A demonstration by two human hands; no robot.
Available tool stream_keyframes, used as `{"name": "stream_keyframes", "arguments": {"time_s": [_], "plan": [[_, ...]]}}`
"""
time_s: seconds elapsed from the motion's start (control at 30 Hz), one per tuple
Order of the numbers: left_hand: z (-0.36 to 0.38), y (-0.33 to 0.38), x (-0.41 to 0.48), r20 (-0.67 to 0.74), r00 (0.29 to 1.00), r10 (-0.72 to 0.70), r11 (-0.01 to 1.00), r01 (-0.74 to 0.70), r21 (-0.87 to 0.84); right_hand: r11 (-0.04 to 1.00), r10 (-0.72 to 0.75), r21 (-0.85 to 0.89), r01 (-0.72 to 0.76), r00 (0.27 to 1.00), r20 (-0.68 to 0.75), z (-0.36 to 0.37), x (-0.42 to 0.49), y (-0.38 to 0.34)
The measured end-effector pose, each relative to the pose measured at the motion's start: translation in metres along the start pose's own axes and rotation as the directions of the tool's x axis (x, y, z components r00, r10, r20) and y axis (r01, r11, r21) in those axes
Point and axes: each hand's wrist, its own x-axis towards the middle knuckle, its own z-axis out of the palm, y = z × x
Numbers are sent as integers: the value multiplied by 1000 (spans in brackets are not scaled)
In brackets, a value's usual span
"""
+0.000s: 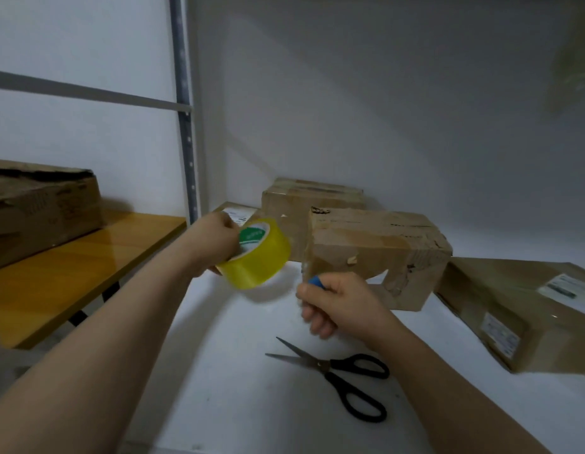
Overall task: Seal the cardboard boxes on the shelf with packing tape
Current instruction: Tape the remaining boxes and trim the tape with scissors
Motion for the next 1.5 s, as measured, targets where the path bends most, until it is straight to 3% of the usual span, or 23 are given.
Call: {"name": "stream_keyframes", "arguments": {"time_s": [0.1,0.27,0.37,0.43,0.5,0.6,0.73,0.87,1.0,1.13,1.27,1.5], "plan": [[-3,12,-15,23,1000,10,952,-3,-305,985,-165,55,165,986,-14,8,-1,-20],[5,26,-34,142,976,163,883,-80,-463,945,-327,-31,325,941,-87,20,-8,-54],[-11,28,-34,299,908,293,777,-44,-628,934,-355,-46,354,935,-18,9,-21,-62],[-23,28,-33,320,879,353,654,13,-756,927,-367,-60,370,928,63,-4,-31,-63],[-33,32,-36,338,814,471,592,-8,-806,922,-377,-57,384,920,105,-17,-40,-65],[-37,40,-42,359,732,578,639,-133,-758,907,-394,-108,408,910,128,-33,-48,-67],[-33,55,-47,240,757,608,666,-322,-672,899,-378,-167,405,910,171,-45,-55,-71],[-28,66,-49,177,778,602,673,-377,-636,910,-337,-180,373,919,203,-46,-57,-73],[-20,75,-51,199,749,632,706,-450,-546,931,-341,-71,357,925,169,-49,-59,-73],[-4,76,-47,32,776,630,744,-592,-308,955,-292,93,280,942,164,-52,-64,-75],[3,84,-42,30,814,580,800,-561,-214,948,-237,237,213,968,80,-54,-69,-73],[11,90,-16,318,835,448,834,-263,-484,922,-119,365,127,992,-44,-51,-77,-66]]}}
